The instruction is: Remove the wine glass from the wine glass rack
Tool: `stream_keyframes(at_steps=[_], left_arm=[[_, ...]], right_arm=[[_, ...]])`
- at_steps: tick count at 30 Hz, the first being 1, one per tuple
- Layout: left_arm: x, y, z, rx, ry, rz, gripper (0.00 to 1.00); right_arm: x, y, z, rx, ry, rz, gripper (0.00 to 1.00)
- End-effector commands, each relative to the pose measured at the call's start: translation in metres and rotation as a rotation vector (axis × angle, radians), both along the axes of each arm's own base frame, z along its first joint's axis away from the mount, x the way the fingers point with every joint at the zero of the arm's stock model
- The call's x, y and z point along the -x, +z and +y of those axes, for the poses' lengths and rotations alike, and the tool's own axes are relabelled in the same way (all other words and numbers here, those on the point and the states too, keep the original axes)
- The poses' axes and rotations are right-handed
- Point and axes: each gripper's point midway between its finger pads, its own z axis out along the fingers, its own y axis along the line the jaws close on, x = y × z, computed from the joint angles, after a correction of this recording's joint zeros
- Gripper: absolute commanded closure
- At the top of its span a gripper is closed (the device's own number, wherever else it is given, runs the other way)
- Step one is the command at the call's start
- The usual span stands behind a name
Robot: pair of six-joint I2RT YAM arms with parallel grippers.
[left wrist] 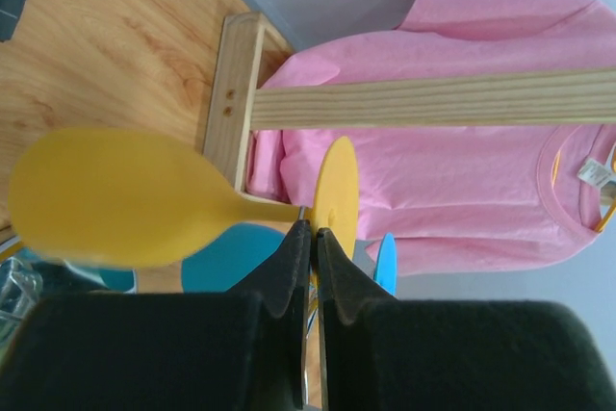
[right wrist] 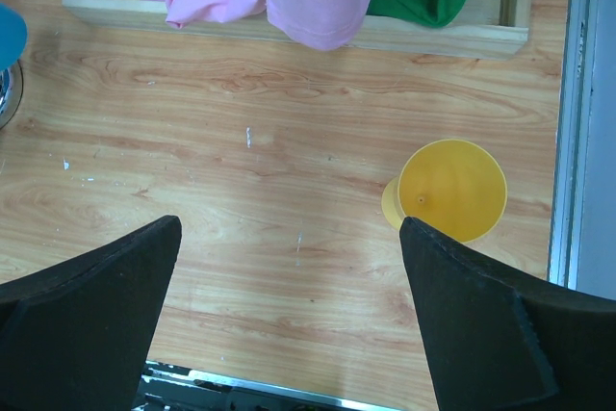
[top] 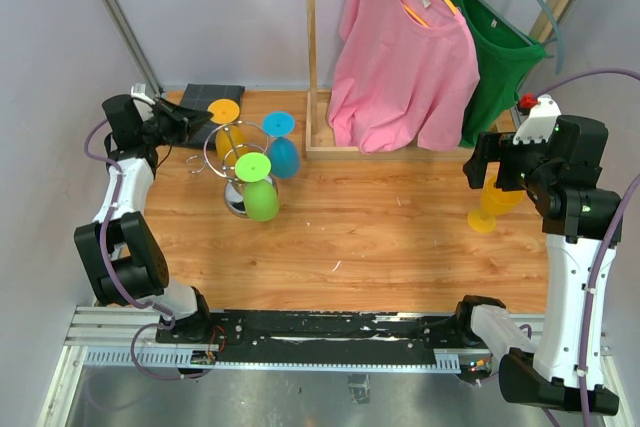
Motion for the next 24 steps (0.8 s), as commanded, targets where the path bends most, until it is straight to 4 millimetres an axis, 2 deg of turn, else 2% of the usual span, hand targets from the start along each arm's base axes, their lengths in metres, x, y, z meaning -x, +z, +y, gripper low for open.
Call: stream_keyframes(at_steps=[1,24], left_arm=[[0.000,0.008,-0.002,-0.004,-0.024,-0.022,0.99],[-0.006,0.021,-0.001,0.097,0.000,-0.051,1.00]], right_arm=[[-0.002,0.003,0.001,-0.002,0.006,-0.017,0.01],[0.001,-0.002,0.002,0.001,0.007,-0.004,0.02]])
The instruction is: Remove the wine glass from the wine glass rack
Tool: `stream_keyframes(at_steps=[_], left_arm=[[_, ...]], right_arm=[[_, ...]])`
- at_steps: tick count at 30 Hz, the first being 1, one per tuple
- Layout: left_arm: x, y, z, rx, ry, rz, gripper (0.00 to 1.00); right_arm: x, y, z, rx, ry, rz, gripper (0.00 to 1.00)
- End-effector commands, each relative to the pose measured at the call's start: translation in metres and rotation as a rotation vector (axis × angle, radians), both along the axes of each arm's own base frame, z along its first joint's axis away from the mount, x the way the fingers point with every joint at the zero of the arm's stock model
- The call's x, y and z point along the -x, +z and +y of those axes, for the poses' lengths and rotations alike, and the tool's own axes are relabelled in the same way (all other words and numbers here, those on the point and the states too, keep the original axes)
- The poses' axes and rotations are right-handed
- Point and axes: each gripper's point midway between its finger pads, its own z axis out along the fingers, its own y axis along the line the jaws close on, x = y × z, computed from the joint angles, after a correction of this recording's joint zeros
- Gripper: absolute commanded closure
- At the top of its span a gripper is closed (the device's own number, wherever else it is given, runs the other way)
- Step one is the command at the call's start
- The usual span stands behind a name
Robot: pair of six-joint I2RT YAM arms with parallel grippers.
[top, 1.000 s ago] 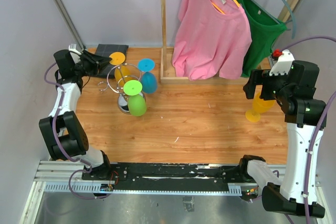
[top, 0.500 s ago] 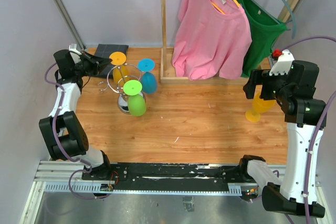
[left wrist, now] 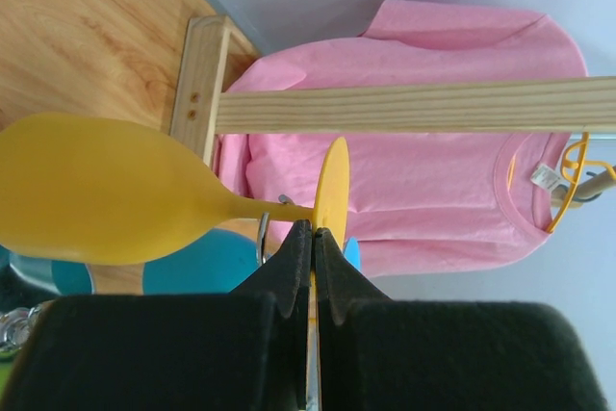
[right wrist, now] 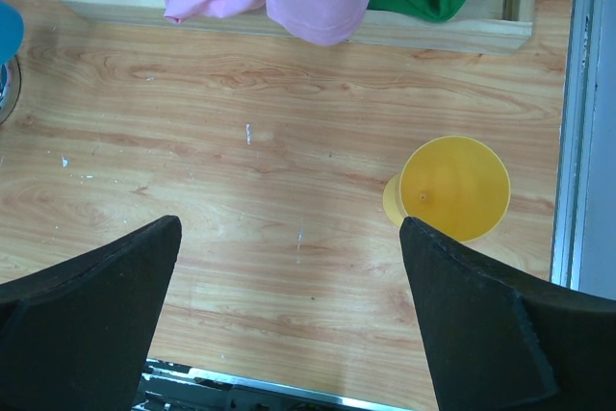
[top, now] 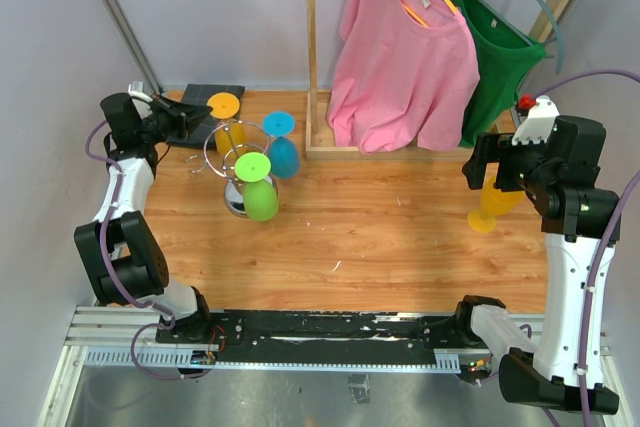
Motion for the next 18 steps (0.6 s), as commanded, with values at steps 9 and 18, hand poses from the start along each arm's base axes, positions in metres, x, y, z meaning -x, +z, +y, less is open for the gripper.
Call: stream_keyframes(at_steps=[9,18], left_arm=[[-0.007,0.007,0.006,0.023,0.020,-0.039,1.00],[-0.002,0.006,0.028,0.013,0.058,-0.036,1.00]], right_arm=[[0.000,0.003,0.002,0.004,0.008,-0.016,0.02],[0.000,0.002,0.002,0.001,0.006,-0.014,0.02]])
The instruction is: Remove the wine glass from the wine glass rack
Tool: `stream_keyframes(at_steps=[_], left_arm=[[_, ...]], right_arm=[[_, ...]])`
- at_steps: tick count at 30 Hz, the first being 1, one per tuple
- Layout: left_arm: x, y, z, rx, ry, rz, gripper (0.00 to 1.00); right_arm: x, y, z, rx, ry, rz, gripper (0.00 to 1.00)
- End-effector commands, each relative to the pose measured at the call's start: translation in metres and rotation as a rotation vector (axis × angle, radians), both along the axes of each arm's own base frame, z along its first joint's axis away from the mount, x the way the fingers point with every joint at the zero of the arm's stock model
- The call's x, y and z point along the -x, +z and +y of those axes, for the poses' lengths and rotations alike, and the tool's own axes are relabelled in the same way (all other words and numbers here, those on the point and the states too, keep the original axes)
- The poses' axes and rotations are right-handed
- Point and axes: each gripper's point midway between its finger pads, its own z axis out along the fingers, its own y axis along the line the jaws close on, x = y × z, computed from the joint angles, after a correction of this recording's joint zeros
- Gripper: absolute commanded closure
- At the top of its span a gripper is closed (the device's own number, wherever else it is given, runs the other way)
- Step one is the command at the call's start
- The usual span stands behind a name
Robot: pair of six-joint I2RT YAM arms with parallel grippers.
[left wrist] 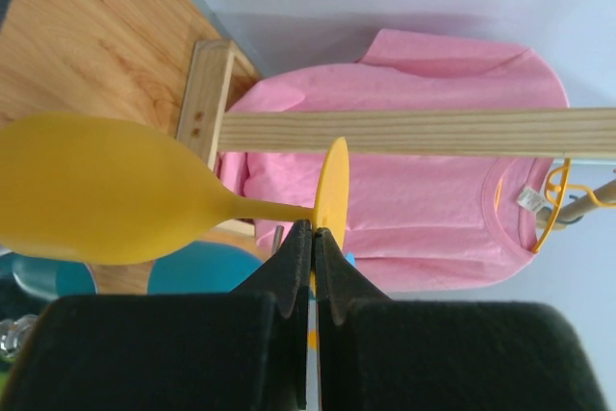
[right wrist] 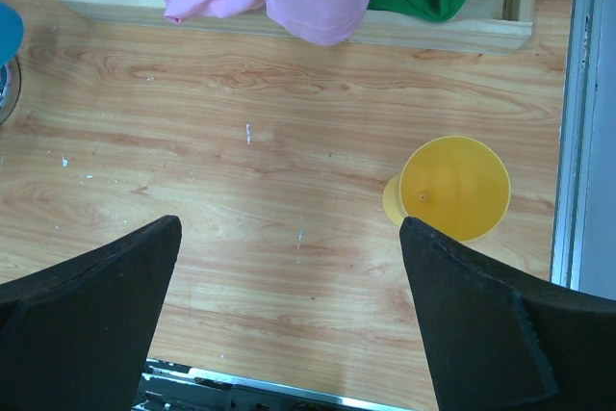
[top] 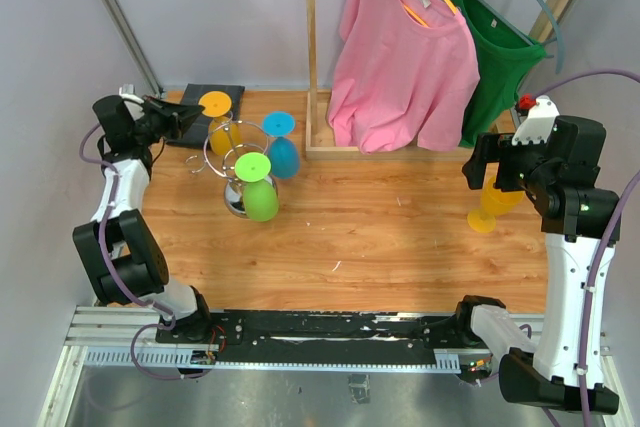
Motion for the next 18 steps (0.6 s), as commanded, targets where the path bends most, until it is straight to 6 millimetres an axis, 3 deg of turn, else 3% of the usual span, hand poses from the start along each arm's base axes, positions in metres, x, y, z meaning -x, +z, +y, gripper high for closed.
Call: stream_keyframes(at_steps=[1,12,18], left_arm=[[0.001,0.003,0.017,-0.018,0.024,-0.030,1.00],[-0.005,0.008,0.022,-0.017,0.020,-0.055,1.00],[0.005,0.036,0.020,-0.084,0.002,-0.129,1.00]], right_arm=[[-0.001,0.002,0.002,0.001,0.007,-0.015,0.02],[-0.004,0.005,0.005,-0.008,0.016,-0.023,0.02],[-0.001,0.005,0.005,-0.004,0.017,-0.021,0.02]])
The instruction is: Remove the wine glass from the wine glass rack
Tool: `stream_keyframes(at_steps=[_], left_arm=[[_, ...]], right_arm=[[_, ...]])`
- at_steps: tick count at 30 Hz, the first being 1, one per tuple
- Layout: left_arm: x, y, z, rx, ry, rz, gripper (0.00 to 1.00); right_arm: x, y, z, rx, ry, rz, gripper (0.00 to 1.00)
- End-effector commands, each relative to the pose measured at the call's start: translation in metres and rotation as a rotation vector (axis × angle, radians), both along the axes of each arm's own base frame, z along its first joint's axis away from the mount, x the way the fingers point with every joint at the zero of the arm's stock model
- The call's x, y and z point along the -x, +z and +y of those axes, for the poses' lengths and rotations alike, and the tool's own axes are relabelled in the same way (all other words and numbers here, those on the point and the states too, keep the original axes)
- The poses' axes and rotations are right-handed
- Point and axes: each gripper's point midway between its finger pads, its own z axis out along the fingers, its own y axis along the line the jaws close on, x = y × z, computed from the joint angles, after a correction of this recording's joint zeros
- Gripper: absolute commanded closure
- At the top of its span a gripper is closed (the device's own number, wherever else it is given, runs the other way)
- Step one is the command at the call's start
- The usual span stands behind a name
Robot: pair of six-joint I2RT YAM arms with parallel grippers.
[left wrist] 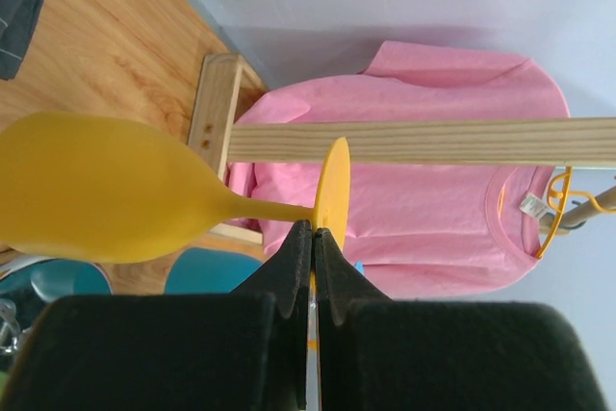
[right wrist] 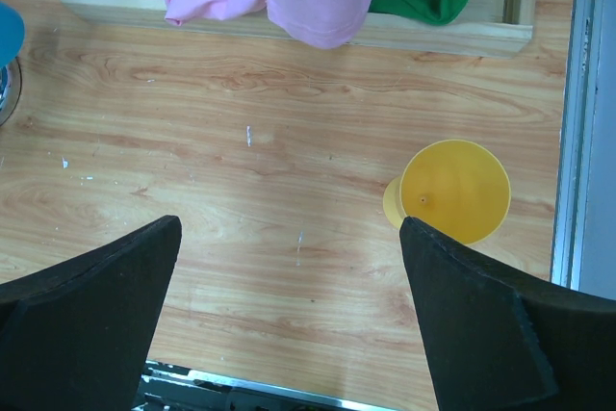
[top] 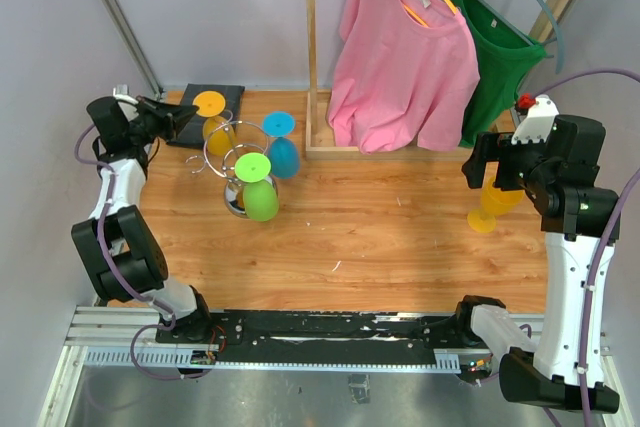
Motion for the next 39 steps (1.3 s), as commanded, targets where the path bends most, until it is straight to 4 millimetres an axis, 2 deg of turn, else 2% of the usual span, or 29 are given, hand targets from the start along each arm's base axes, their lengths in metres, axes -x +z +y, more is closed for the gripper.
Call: stream_keyframes(at_steps=[1,10,12,14,18,21,24,27,30,33,39], left_arm=[[0.010,0.048,-0.001,-0.101,-0.028,-0.141,1.00],[0.035,0.093,0.022,-0.246,0.006,-0.247,1.00],[0.042,0.107,0.022,-0.309,0.000,-0.288,1.00],[0.052,0.130,0.014,-0.369,-0.025,-0.360,1.00],[0.078,0.174,-0.013,-0.544,-0.104,-0.524,1.00],[0.099,0.202,-0.040,-0.683,-0.169,-0.657,1.00],[0.117,0.224,-0.069,-0.826,-0.219,-0.778,1.00],[0.131,0.237,-0.100,-0.956,-0.254,-0.896,1.00],[0.143,0.238,-0.133,-1.067,-0.313,-1.013,1.00],[0.145,0.231,-0.158,-1.196,-0.372,-1.101,1.00],[0.146,0.204,-0.210,-1.541,-0.484,-1.328,1.00]], right_arm=[[0.001,0.005,0.004,-0.004,0.014,-0.018,0.02],[-0.007,0.007,0.009,-0.010,0.039,-0.020,0.01],[-0.009,0.009,0.009,-0.010,0.044,-0.022,0.02],[-0.011,0.011,0.011,-0.009,0.052,-0.025,0.01],[-0.015,0.016,0.014,-0.002,0.072,-0.027,0.02],[-0.021,0.024,0.017,0.003,0.093,-0.033,0.02],[-0.026,0.034,0.024,-0.014,0.123,-0.046,0.01],[-0.027,0.044,0.036,-0.038,0.176,-0.053,0.01],[-0.025,0.059,0.047,-0.056,0.220,-0.078,0.02],[-0.023,0.080,0.054,-0.092,0.241,-0.125,0.01],[-0.021,0.125,0.063,-0.160,0.252,-0.217,0.01]])
